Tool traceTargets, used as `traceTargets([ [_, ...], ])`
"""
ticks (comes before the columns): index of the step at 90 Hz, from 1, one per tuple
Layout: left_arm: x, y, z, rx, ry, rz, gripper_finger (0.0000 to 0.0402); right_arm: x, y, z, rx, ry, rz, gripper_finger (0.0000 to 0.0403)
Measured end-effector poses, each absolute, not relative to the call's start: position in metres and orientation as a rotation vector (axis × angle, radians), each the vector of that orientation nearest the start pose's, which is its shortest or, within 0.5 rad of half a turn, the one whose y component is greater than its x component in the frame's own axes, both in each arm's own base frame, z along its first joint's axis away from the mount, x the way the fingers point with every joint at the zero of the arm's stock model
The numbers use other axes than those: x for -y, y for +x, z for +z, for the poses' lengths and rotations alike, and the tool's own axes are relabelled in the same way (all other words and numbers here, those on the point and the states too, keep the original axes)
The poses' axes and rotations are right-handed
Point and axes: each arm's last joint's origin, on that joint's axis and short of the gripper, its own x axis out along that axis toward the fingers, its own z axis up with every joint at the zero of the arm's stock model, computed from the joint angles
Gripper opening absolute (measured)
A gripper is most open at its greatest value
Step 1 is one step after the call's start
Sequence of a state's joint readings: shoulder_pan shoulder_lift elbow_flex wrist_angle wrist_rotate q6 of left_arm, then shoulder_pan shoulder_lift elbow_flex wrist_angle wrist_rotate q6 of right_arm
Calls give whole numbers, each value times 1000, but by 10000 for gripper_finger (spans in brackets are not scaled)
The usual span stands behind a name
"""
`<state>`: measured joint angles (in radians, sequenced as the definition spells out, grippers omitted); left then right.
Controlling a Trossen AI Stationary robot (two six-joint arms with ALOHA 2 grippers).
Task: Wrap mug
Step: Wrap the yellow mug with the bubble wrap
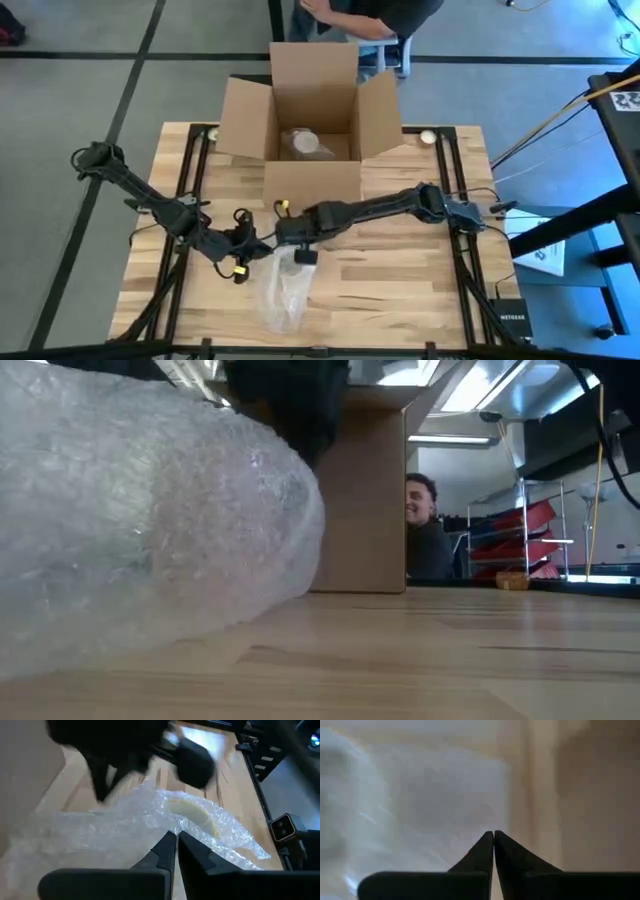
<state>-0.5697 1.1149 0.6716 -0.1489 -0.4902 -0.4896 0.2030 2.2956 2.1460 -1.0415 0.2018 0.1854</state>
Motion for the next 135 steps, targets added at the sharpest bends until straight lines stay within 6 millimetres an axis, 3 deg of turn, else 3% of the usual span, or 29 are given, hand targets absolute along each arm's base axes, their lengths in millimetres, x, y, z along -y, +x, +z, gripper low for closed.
traceTargets([
  [10,112,200,238,-513,-179,49,0,-107,476,239,-1103,-51,18,1],
  [34,112,200,238,-511,-167,45,0,-132,471,238,-1099,-71,75,1],
  [56,111,200,238,-512,-173,47,0,-138,481,192,-1142,-30,112,0],
  [70,111,200,238,-512,-173,48,0,-137,482,186,-1154,-20,118,0],
  [81,111,200,238,-513,-172,47,0,-139,483,199,-1128,-16,123,1],
  [100,111,200,238,-513,-162,45,0,-139,485,242,-1065,-5,132,1],
  [114,111,200,237,-514,-161,46,0,-136,475,269,-1091,-15,113,1],
  [123,111,199,237,-521,-156,47,0,-130,464,274,-1132,-56,-2,1],
  [135,111,199,236,-532,-151,50,0,-120,463,273,-1119,-138,-164,1],
])
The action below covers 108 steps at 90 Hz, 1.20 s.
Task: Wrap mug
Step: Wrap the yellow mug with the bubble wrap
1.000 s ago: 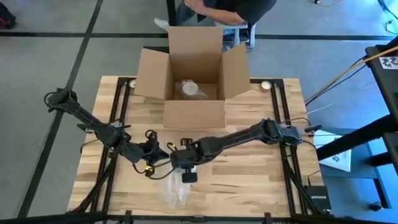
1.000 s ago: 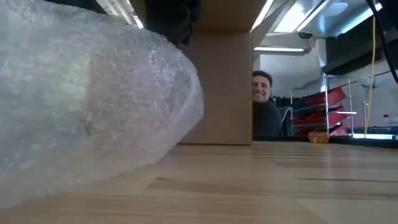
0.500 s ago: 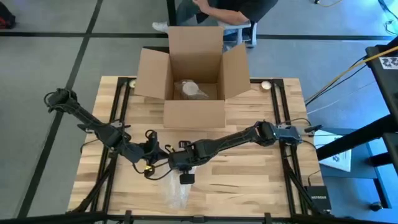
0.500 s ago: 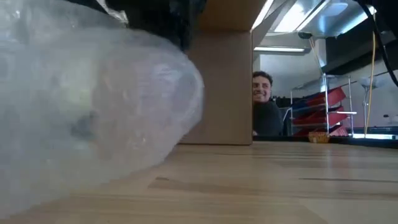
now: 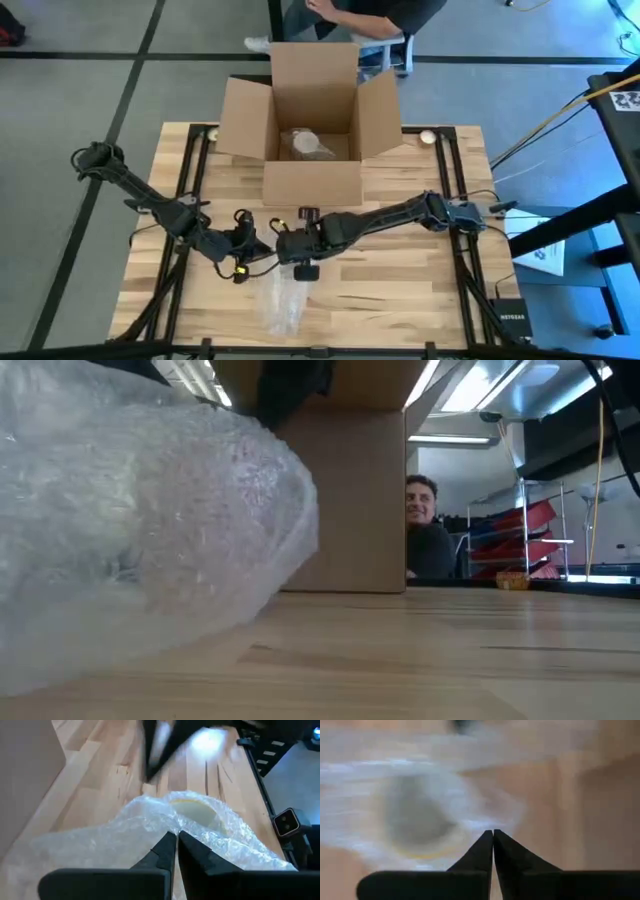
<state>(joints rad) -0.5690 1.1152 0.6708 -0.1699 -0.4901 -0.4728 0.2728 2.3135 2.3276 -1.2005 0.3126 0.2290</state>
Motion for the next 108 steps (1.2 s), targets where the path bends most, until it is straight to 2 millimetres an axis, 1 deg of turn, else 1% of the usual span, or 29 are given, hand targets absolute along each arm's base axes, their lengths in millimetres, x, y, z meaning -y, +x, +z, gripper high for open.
traceTargets([
  [5,111,199,236,-532,-152,50,0,-115,468,267,-1121,-133,-174,1],
  [9,111,199,236,-531,-153,49,0,-114,472,261,-1135,-125,-147,1],
  [17,111,199,236,-532,-153,49,0,-118,481,250,-1110,-116,-75,1],
  [22,111,199,235,-533,-152,50,0,-126,484,252,-1071,-105,-18,1],
  [28,111,199,236,-532,-153,50,0,-135,484,260,-1021,-74,53,1],
  [35,111,199,236,-532,-153,50,0,-144,481,260,-1031,-49,118,1],
  [43,111,199,236,-532,-152,49,0,-148,486,239,-1071,-51,123,1],
  [51,111,199,236,-530,-154,49,0,-146,489,211,-1137,-38,108,1],
  [60,111,199,236,-530,-156,50,0,-143,491,192,-1158,-26,104,1],
  [64,111,198,235,-534,-157,51,0,-143,493,187,-1149,-7,116,0],
  [70,111,199,235,-535,-158,52,0,-141,491,181,-1181,10,128,0],
  [78,111,199,235,-530,-161,52,0,-142,492,183,-1159,18,134,0],
  [88,111,199,235,-530,-160,52,0,-143,494,196,-1127,31,148,0],
  [93,111,199,235,-532,-159,53,0,-144,497,207,-1092,38,155,0],
  [105,111,198,235,-534,-157,52,0,-144,496,242,-1024,50,173,1],
  [108,111,198,235,-533,-157,52,0,-143,495,245,-1027,48,171,1],
])
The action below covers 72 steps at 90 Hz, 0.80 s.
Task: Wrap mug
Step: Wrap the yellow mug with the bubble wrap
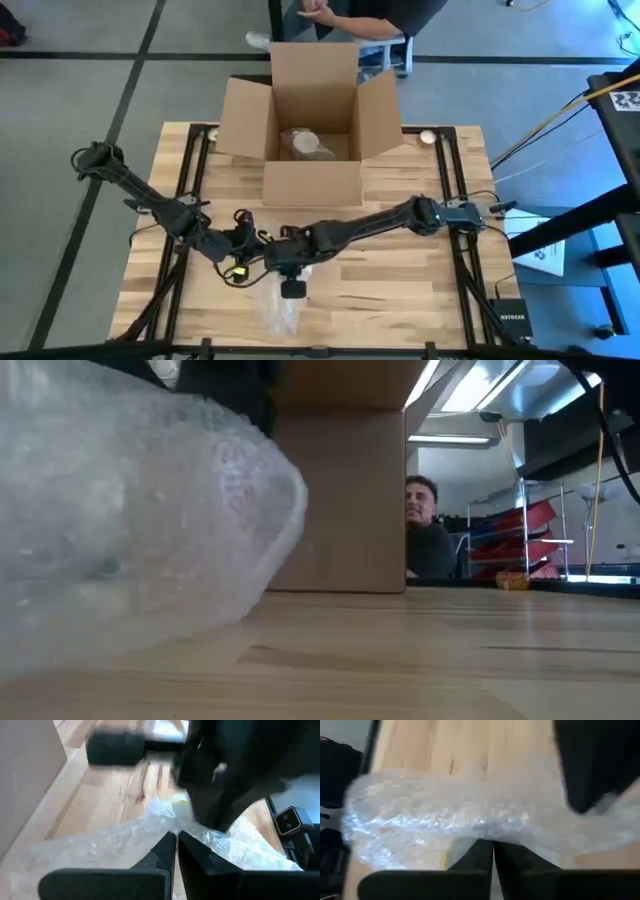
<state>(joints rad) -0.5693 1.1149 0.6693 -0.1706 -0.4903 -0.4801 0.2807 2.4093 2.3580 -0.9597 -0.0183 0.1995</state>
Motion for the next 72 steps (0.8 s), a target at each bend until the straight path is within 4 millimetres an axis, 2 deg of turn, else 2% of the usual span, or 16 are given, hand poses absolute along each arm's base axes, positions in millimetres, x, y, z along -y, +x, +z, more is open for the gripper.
traceTargets([
  [12,111,198,235,-534,-155,51,0,-138,494,237,-1077,45,152,1],
  [29,110,197,231,-564,-138,50,0,-138,503,191,-1156,27,124,1],
  [42,111,197,231,-564,-136,42,0,-139,506,187,-1152,29,134,1],
  [52,110,197,233,-554,-141,50,0,-139,503,201,-1140,34,136,1],
  [59,110,198,235,-540,-151,57,0,-138,500,223,-1091,42,143,1],
  [72,110,198,234,-545,-143,52,0,-136,482,266,-1047,36,124,1],
])
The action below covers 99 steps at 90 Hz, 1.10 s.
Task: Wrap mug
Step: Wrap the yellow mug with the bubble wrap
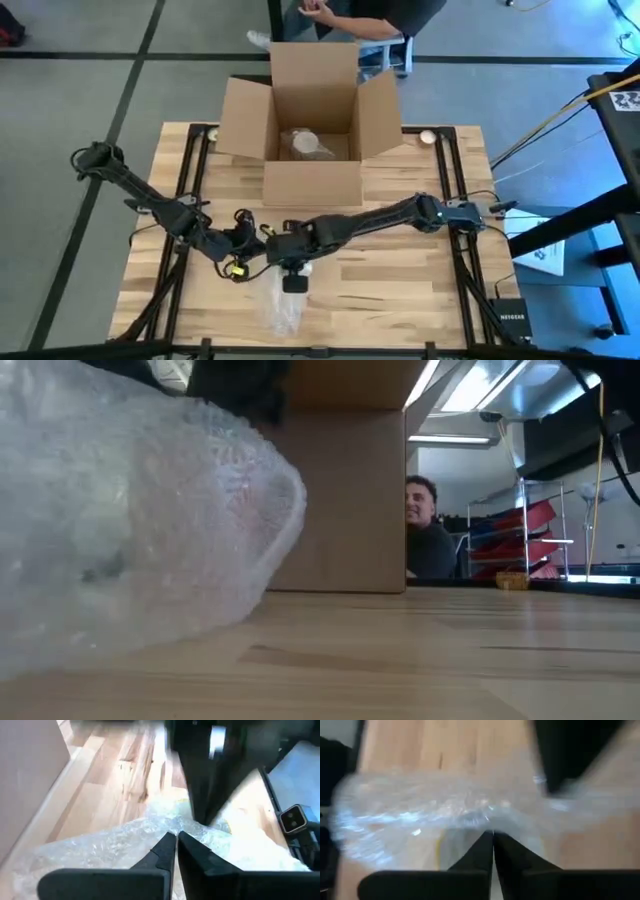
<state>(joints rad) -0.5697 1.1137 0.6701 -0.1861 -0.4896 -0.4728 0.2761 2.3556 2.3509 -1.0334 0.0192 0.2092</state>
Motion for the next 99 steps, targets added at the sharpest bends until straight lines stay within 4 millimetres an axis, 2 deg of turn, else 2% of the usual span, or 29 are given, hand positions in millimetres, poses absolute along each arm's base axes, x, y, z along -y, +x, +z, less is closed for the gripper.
traceTargets([
  [5,111,197,235,-543,-145,47,0,-138,477,271,-1057,16,106,1],
  [16,117,198,248,-521,-146,16,0,-148,464,265,-1156,-19,64,1],
  [23,122,199,261,-486,-144,-14,0,-155,456,254,-1213,-42,32,1],
  [33,125,201,278,-438,-137,-32,0,-164,443,227,-1319,-97,-79,1],
  [45,121,208,285,-383,-118,-18,0,-179,435,211,-1313,-136,-158,1],
  [57,114,225,279,-380,-109,-3,0,-188,438,198,-1239,-115,-163,1],
  [77,113,261,259,-365,-134,-71,0,-188,452,200,-1114,-85,-136,1],
  [99,118,272,234,-462,-144,-71,0,-186,448,206,-1147,-106,-143,1],
])
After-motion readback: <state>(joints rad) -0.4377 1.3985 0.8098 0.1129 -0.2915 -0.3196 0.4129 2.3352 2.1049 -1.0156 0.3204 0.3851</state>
